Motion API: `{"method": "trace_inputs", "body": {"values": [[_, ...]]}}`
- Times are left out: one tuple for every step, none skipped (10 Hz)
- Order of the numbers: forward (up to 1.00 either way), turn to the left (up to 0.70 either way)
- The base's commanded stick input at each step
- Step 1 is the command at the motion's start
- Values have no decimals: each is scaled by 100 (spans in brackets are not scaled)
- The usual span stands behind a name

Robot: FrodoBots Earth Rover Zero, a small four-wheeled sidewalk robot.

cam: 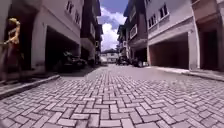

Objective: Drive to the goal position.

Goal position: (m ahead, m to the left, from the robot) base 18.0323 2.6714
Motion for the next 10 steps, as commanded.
{"method": "trace_inputs", "body": {"values": [[85, 0], [85, 0], [85, 0], [85, 0], [85, 0], [85, 0], [85, 0], [85, 0], [85, 0], [85, 0]]}}
